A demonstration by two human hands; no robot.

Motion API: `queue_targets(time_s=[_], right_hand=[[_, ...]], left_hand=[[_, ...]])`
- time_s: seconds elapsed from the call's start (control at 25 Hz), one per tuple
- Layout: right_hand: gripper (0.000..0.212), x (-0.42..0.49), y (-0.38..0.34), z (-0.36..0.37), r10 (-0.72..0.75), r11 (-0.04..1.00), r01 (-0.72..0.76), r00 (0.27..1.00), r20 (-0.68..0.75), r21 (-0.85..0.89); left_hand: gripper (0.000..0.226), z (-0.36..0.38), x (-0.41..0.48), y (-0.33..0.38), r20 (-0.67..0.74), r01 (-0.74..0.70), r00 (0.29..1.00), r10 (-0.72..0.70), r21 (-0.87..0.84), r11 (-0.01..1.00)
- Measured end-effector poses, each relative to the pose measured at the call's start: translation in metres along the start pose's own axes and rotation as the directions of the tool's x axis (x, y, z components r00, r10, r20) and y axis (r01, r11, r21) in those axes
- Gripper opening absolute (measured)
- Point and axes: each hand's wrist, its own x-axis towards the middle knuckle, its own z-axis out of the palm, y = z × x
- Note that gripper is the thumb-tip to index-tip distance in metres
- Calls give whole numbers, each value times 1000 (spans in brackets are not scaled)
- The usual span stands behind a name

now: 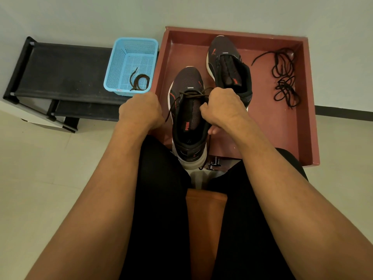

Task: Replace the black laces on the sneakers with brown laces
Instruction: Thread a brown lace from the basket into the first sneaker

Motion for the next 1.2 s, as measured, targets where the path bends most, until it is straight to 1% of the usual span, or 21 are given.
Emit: queue_targets(time_s=[0.04,0.08,0.12,0.16,0.2,0.32,0.4,0.44,0.48,0.52,0.56,0.6,0.64,0.68,0.76,0.84,0.88,0.96,1.04,1.12,1.2], right_hand=[[16,0,1,0,-1,1000,1,1000,3,-2],[15,1,2,-1,-2,1000,2,1000,8,-2],[15,0,2,-1,-4,1000,4,1000,11,0],[15,0,2,0,-8,1000,8,1000,13,2],[16,0,2,0,-12,1000,12,1000,13,3],[18,1,2,1,-18,1000,17,1000,13,11],[20,3,3,1,-8,1000,8,1000,24,22],[21,3,4,1,-1,1000,0,1000,30,26],[22,3,4,2,5,1000,-6,999,36,26],[23,3,4,2,6,1000,-7,999,38,26],[23,3,3,3,3,1000,-4,999,37,27],[22,3,3,3,-1,1000,0,999,34,31],[21,3,3,3,-4,999,3,1000,29,36],[21,2,4,2,-5,999,4,1000,25,38],[21,3,4,1,-2,1000,1,1000,25,26],[21,3,5,0,0,1000,-1,999,33,19],[21,4,5,1,-2,1000,1,999,35,21],[20,4,4,1,-13,999,12,999,35,33],[20,3,3,2,-18,999,17,999,32,41],[20,1,1,2,-7,999,6,999,42,34],[19,-1,0,1,6,1000,-8,999,54,29]], left_hand=[[23,1,1,4,-45,-82,996,78,-94,992],[20,2,3,9,-108,-169,983,150,-199,965],[17,2,6,14,-174,-235,966,190,-294,927],[15,3,9,18,-221,-272,954,202,-360,892],[11,3,11,22,-251,-284,948,196,-389,876],[4,4,19,22,-257,-240,955,151,-362,901],[13,5,20,13,-237,-110,970,48,-257,960],[20,5,19,6,-199,-23,980,-17,-197,980],[27,4,17,0,-128,46,990,-63,-135,990],[32,3,14,-3,-32,83,996,-85,-69,994],[37,2,10,-5,65,93,994,-92,-5,996],[40,1,7,-5,124,84,988,-88,38,996],[40,0,5,-4,129,71,989,-76,40,997],[37,-1,4,-2,91,49,995,-49,6,999],[25,-1,4,5,-56,-55,997,49,-121,991],[18,0,7,14,-201,-192,970,139,-276,942],[15,0,9,18,-241,-230,958,153,-332,915],[10,2,15,23,-266,-244,953,147,-378,893],[5,3,19,23,-265,-232,955,135,-378,896],[2,6,24,15,-235,-160,969,81,-340,927],[11,11,29,3,-134,-35,991,-4,-286,958]])
